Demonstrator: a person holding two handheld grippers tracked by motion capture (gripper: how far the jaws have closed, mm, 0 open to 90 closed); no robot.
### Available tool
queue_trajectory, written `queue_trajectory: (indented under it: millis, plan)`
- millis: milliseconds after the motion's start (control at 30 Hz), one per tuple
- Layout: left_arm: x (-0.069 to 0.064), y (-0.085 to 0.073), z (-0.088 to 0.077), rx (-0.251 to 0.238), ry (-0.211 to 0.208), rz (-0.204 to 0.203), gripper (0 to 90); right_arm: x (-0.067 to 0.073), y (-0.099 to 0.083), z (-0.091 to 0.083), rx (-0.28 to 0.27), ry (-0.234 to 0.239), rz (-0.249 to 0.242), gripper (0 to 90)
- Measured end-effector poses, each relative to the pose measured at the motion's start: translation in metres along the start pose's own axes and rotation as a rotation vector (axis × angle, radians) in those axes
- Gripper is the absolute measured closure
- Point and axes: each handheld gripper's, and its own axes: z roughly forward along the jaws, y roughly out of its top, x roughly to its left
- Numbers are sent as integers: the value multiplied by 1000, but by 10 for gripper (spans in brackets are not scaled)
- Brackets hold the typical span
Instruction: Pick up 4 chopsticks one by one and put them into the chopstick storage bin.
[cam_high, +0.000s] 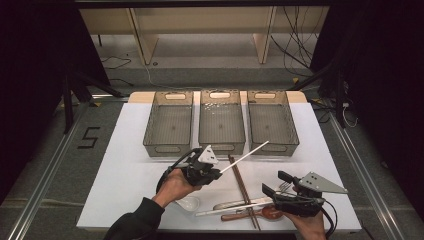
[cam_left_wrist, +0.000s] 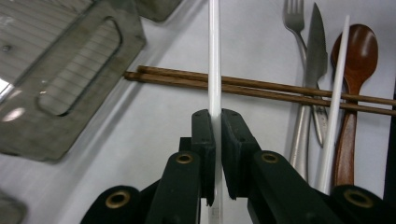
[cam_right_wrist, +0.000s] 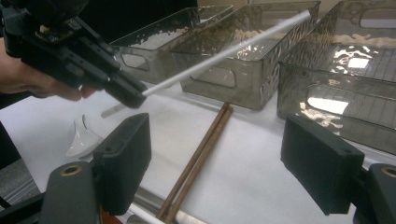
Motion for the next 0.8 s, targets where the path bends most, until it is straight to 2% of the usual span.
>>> queue_trajectory:
  millis: [267, 367, 800]
  plan:
    - [16, -1, -21, -42, 35, -41, 843, 0, 0, 0, 1, 0, 1, 251]
    - [22, -3, -29, -62, 51, -69, 843, 1, 0, 0, 3, 1, -3, 251]
    - [51, -16, -60, -111, 125, -159, 843, 2, -1, 0, 6, -1, -7, 251]
